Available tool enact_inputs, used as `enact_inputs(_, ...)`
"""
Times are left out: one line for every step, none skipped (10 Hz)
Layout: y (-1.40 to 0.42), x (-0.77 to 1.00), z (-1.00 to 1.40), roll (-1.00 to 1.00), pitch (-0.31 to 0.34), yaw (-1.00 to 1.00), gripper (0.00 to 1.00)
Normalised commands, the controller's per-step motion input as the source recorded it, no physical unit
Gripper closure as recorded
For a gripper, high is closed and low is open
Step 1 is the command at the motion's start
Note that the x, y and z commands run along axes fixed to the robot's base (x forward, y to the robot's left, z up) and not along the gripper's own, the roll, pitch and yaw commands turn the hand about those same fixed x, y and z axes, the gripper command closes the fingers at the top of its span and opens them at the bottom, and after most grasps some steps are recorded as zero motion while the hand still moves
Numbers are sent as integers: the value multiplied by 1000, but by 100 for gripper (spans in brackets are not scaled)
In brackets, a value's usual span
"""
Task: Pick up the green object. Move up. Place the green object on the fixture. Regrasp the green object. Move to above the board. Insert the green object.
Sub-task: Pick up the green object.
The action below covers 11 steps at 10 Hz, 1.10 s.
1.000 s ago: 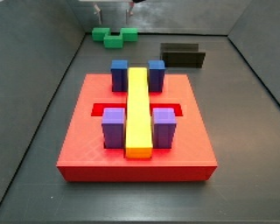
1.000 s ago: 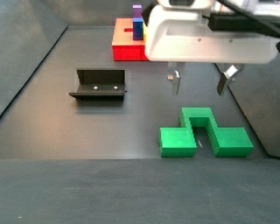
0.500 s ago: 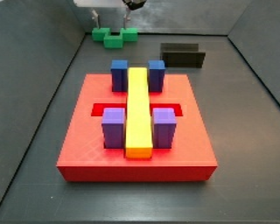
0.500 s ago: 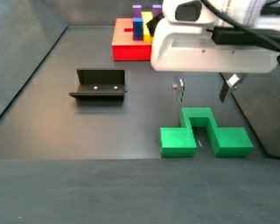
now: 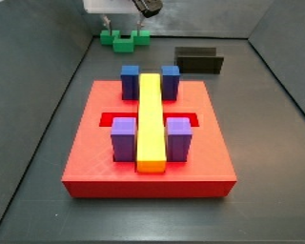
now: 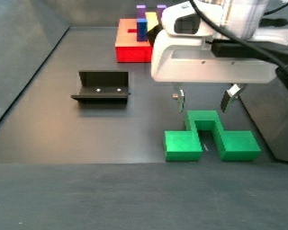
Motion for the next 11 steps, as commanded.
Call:
enact_inputs(0, 100, -237, -140, -117, 49, 0)
enact_inputs(0, 0, -297, -106, -140, 54, 0)
enact_inputs(0, -31, -280, -126, -144, 0, 0)
enact_inputs(0, -31, -231, -149, -139, 0, 0)
enact_inputs(37, 0, -226, -156, -137, 0, 0)
enact_inputs(140, 0, -246, -164, -131, 0, 0)
enact_inputs(149, 0, -243, -166, -129, 0, 0)
enact_inputs(134, 0, -251, -166, -130, 0, 0)
enact_inputs(34, 0, -243, -161, -140, 0, 0)
enact_inputs(0, 0, -177, -201, -150, 0, 0)
enact_inputs(3, 0, -149, -239, -170, 0, 0)
